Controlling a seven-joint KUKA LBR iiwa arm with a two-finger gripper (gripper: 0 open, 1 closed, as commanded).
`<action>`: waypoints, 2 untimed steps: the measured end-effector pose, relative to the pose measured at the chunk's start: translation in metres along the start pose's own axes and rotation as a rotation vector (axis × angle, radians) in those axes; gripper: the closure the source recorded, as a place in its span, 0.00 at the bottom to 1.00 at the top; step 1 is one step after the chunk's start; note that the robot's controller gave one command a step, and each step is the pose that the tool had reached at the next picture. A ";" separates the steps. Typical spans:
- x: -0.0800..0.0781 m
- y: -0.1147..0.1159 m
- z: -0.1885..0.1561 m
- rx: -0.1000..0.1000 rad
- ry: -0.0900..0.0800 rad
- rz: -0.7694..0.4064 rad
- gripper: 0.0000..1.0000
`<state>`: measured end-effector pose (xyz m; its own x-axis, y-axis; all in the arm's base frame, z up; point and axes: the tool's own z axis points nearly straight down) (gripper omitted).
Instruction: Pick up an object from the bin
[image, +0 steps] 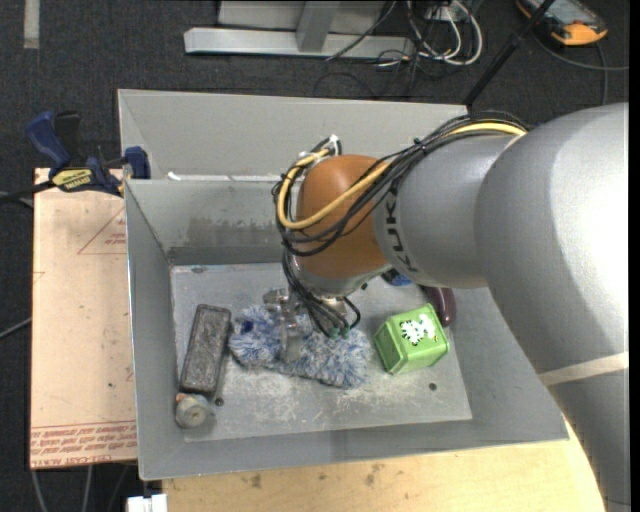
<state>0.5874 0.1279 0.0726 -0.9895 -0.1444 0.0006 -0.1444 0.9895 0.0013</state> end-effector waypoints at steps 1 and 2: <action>0.000 0.000 0.000 0.000 0.000 0.000 1.00; -0.057 -0.013 -0.194 0.001 -0.013 -0.009 1.00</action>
Offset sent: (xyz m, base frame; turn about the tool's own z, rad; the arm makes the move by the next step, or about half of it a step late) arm 0.0561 -0.0053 0.1893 -0.0105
